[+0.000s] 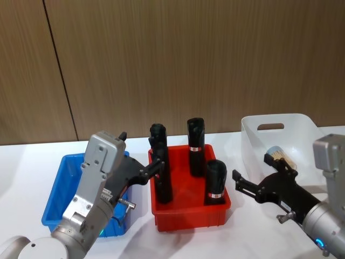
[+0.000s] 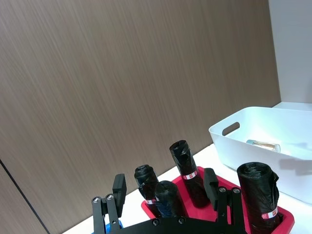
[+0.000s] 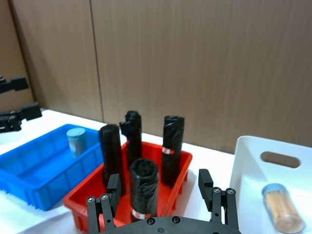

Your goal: Pick the cotton swabs from the blue box and place them into the white box.

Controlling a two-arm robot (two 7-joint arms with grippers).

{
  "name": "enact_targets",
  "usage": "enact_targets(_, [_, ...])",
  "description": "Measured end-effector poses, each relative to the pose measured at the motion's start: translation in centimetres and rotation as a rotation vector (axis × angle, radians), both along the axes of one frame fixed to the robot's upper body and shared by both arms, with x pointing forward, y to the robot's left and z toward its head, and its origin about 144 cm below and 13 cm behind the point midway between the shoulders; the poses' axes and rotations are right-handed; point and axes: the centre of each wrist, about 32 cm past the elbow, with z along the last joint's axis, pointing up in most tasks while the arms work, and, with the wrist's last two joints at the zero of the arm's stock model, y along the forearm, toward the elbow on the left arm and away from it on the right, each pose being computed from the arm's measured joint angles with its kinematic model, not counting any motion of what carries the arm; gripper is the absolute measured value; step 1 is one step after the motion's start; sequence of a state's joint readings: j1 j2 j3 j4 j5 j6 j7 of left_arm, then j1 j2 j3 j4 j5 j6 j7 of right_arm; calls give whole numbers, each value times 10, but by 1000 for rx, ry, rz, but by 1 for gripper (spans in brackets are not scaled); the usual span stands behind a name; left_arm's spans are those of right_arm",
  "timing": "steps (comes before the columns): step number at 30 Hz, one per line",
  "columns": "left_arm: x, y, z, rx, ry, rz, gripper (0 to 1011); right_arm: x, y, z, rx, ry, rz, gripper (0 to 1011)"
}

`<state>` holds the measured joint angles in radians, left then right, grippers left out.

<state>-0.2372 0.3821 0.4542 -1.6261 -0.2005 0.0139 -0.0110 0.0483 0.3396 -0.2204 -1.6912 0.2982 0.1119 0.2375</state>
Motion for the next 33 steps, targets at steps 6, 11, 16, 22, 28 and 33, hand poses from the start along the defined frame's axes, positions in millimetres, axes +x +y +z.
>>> enact_targets(6, [0,0,0,0,0,0,1004,12,-2,0,-11,62,53,1002])
enact_targets(11, [0,0,0,0,0,0,1004,22,-4,0,-14,107,85,1002])
enact_targets(16, [0,0,0,0,0,0,1004,35,-5,-2,-11,154,119,1002])
enact_targets(22, [0,0,0,0,0,0,1004,49,-6,-4,-9,196,146,1002])
enact_targets(28, [0,0,0,0,0,0,1004,61,-5,-6,-11,224,164,1002])
enact_targets(33, [0,0,0,0,0,0,1004,69,-6,-7,-13,238,170,1002])
